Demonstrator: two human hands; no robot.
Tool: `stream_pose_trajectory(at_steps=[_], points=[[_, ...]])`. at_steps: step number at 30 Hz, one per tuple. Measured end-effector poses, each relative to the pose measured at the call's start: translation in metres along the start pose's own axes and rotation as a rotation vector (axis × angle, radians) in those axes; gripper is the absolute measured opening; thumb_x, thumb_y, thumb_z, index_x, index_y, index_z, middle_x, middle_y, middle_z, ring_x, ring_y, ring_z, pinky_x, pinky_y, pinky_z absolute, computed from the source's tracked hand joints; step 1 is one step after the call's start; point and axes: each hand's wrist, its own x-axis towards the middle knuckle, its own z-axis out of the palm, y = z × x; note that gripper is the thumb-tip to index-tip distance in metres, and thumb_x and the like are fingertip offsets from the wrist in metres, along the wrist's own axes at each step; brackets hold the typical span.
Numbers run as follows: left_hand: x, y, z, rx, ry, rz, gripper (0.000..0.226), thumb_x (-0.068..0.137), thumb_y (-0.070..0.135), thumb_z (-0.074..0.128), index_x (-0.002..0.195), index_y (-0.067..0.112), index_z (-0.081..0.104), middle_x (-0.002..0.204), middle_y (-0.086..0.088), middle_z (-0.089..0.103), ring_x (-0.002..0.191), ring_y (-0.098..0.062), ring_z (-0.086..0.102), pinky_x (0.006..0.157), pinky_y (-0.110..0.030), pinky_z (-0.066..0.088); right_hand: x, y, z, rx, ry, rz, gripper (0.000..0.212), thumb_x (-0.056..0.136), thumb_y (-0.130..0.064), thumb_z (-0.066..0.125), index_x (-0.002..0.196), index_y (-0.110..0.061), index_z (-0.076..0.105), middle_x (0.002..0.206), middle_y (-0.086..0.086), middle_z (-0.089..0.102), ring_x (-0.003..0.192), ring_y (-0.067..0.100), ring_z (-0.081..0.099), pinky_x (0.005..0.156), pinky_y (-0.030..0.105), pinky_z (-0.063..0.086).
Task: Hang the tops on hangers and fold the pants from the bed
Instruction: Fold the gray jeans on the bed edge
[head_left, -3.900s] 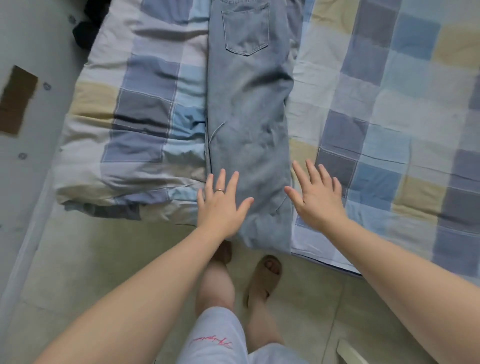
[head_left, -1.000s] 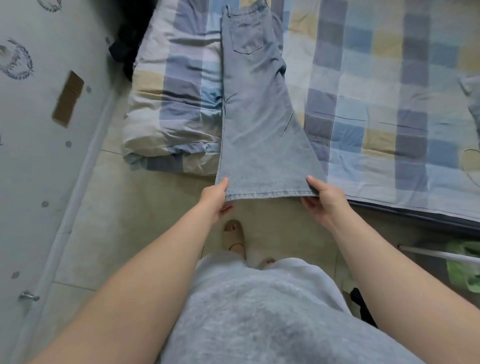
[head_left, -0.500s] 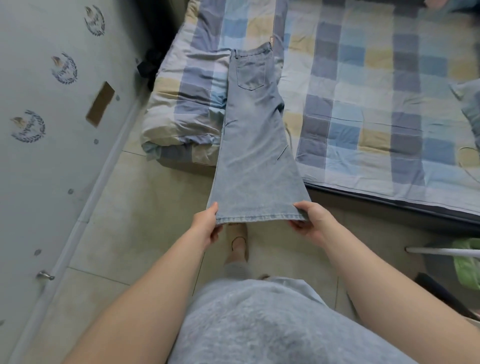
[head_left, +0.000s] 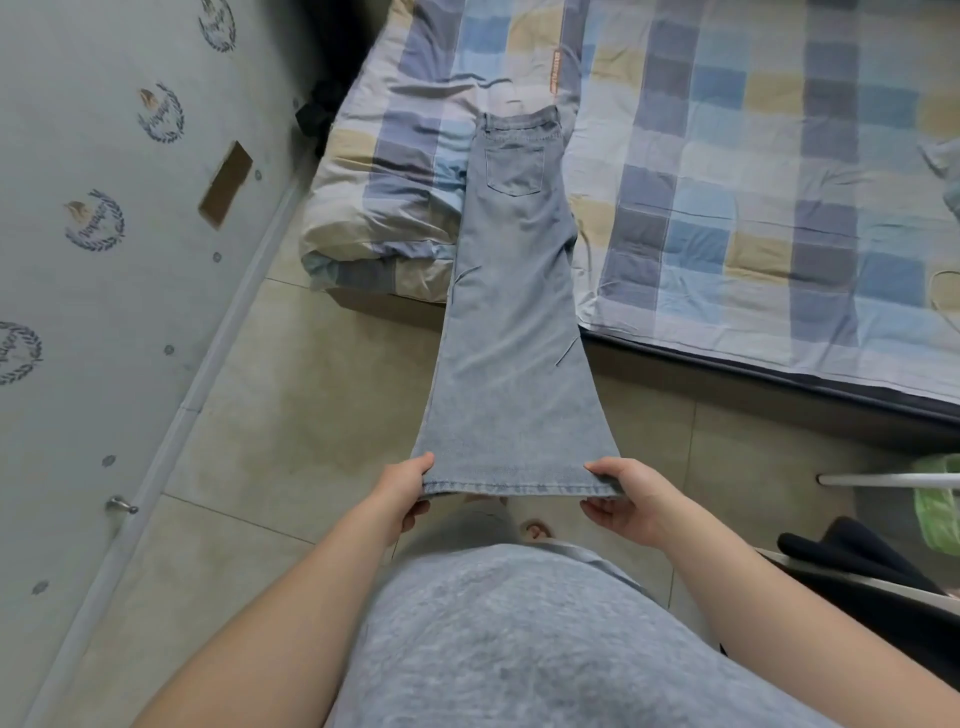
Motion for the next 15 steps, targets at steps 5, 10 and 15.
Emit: stream_pose_trajectory(at_steps=[5,10,15], points=[[0.009,0.054,0.006,-0.114,-0.001,0.057,0.023,0.094,0.044,0.059,0.09,0.022,0.06,0.073,0.002,0.057,0.05,-0.014,0.049,0.049,-0.021,0.026,0.002,-0.052,0.015,0.022,0.036,-0.073,0.011,0.088,-0.009,0.068,0.085,-0.012,0.058,0.059,0.004,0.06,0.054,0.018,0.054,0.06,0.033,0.057],[0.026,0.137,0.009,-0.274,-0.079,0.064,0.024,0.091,0.04,0.059,0.073,0.023,0.057,0.051,0.008,0.051,0.04,-0.011,0.044,0.041,-0.016,0.021,0.02,-0.128,0.04,0.03,0.065,-0.132,0.016,0.091,-0.011,0.065,0.079,-0.014,0.056,0.067,0.004,0.053,0.053,0.017,0.05,0.057,0.032,0.055],[0.064,0.253,0.007,-0.367,-0.151,0.06,0.032,0.093,0.041,0.055,0.068,0.023,0.053,0.047,0.006,0.049,0.035,-0.009,0.045,0.038,-0.012,0.02,0.052,-0.234,0.078,0.086,0.077,-0.171,0.018,0.095,-0.016,0.063,0.078,-0.015,0.056,0.058,0.002,0.054,0.046,0.012,0.051,0.058,0.03,0.051]])
